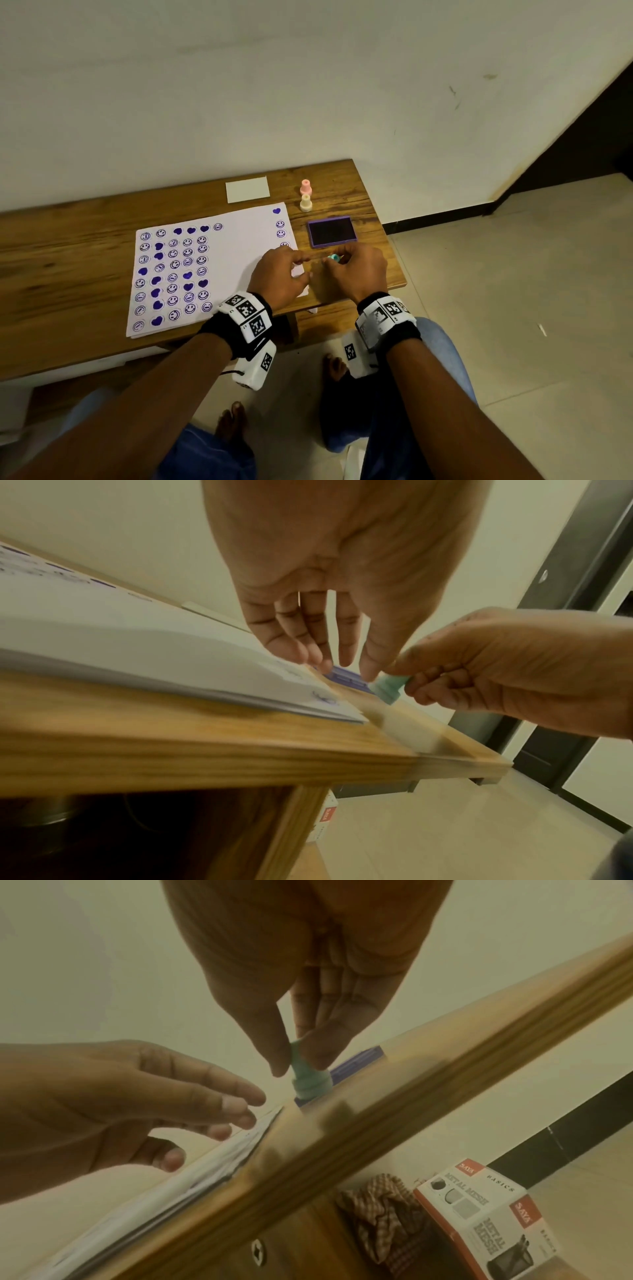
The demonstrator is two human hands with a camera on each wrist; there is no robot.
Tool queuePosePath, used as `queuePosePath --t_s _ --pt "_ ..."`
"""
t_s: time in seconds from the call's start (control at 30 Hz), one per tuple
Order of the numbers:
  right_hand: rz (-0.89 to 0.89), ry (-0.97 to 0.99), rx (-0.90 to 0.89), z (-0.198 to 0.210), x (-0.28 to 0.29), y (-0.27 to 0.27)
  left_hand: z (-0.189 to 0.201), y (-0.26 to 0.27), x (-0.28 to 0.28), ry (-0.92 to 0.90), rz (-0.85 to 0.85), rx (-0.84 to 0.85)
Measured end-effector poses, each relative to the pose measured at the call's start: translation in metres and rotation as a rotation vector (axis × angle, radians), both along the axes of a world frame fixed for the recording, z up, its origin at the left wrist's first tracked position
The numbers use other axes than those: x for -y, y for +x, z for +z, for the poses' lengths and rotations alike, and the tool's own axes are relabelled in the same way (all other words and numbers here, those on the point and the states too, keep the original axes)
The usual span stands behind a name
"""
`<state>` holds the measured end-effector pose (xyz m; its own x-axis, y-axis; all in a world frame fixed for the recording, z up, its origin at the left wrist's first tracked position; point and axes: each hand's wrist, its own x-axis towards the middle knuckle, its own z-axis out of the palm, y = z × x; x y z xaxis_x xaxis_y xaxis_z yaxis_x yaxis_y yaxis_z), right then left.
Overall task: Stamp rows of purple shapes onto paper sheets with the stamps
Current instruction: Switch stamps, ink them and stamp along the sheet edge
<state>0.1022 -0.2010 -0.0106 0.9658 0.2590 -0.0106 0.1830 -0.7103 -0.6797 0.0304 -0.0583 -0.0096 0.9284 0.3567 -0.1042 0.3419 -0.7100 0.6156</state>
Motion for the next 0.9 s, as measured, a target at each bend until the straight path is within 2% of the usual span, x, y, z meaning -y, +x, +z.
queuePosePath --t_s 0.13,0.33,0.47,0.67,0.9 --pt "0.006 -0.052 -0.023 -0.003 -0.004 0.001 0.001 0.0 -0.011 0.057 -0.022 -0.034" --pt "0.014 -0.111 -0.079 -0.005 -0.004 -0.001 0.002 0.004 -0.019 0.037 -0.027 -0.033" --pt "0.006 -0.105 -0.022 0.016 -0.002 0.013 0.002 0.009 -0.026 0.038 -0.031 -0.015" --pt "0.117 -0.126 0.045 0.051 -0.04 0.075 0.009 0.032 -0.048 0.188 -0.08 -0.091" --pt "0.373 -0.352 0.009 0.04 -0.094 0.13 0.01 0.054 -0.069 0.279 -0.124 -0.253"
